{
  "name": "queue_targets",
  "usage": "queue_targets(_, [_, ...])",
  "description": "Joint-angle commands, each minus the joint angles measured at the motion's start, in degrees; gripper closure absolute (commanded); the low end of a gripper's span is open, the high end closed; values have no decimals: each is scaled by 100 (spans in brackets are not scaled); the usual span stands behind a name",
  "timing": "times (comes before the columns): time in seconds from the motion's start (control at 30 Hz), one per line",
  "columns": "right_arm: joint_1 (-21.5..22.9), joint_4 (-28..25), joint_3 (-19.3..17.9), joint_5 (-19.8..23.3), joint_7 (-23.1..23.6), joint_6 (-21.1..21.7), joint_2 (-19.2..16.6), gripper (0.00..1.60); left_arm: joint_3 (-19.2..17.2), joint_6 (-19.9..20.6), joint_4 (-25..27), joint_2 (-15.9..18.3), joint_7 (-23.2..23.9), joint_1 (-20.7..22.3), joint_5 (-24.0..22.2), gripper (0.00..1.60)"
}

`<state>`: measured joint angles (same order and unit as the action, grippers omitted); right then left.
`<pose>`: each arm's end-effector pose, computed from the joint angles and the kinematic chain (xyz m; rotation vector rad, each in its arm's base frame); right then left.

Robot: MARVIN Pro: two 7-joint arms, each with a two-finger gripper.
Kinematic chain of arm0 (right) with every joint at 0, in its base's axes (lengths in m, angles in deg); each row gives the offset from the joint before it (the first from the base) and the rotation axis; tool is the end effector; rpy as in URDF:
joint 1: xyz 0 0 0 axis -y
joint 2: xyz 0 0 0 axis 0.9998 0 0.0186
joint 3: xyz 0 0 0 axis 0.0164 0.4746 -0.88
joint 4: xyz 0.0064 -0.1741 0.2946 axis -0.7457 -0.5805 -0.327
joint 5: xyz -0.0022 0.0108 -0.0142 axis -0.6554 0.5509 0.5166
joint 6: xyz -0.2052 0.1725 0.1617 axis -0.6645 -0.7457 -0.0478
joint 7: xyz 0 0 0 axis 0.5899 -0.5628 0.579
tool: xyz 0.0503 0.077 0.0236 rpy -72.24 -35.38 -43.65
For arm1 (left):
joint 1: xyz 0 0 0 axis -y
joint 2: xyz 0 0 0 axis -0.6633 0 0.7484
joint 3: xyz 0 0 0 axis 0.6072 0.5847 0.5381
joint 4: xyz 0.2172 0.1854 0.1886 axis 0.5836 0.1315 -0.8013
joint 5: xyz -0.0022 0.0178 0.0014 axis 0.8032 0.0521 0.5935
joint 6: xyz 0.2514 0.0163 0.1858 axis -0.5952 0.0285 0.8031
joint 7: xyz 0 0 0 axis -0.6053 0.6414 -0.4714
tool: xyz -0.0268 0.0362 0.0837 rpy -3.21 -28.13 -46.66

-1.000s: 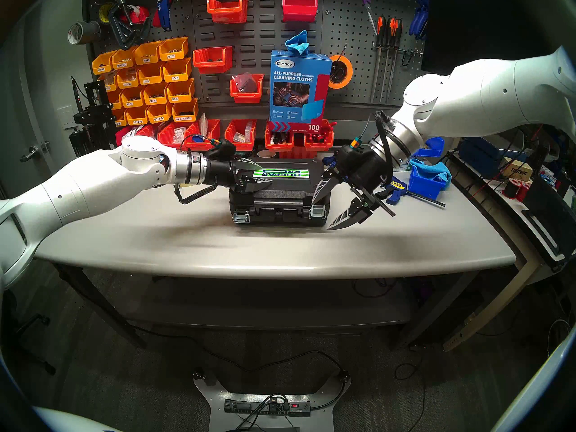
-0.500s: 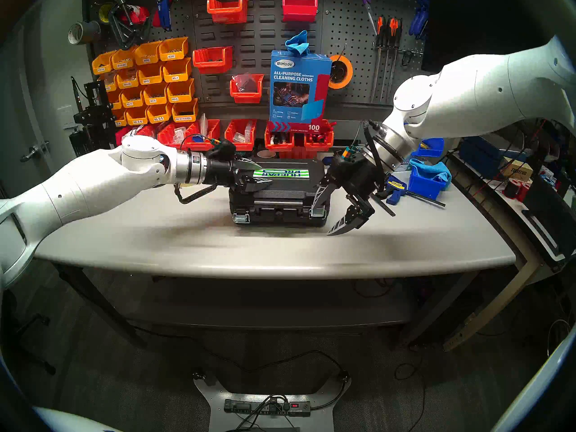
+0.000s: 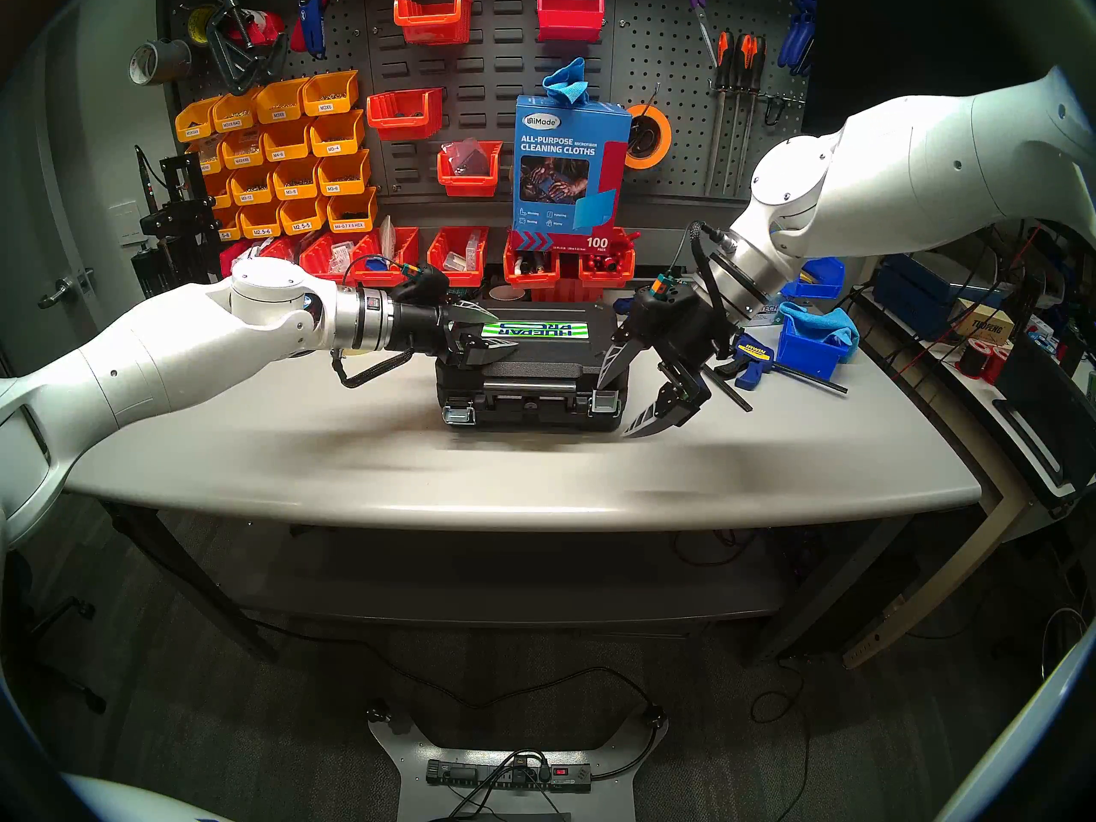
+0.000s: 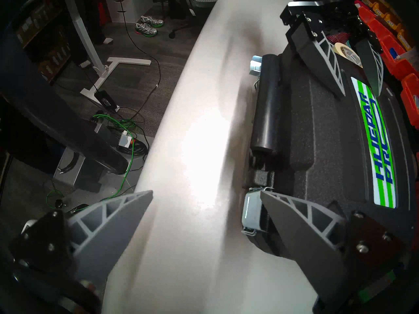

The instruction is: Open the tool box

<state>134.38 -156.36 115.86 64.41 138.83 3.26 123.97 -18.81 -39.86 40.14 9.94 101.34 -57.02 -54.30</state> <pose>0.5090 -0.0684 0.0000 -1.6537 -2.1174 -0.6257 0.5670 0.0254 -0.1248 1.7880 -1.2630 1.3433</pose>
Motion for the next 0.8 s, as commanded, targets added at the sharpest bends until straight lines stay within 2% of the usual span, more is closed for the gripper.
queue_targets(0.0, [138,102,-51,-19,-26,9,52,0,274,148,-34,37,8,-196,164,0])
queue_targets(0.23, [228,45,79,-279,-61,66,223,0,283,147,-34,38,6,-190,159,0])
queue_targets(0.43, [311,-102,228,-523,-321,230,433,0,290,144,-34,38,4,-186,154,0])
queue_targets(0.77, [240,-148,196,-517,-559,257,553,0,301,145,-32,39,-2,-178,151,0])
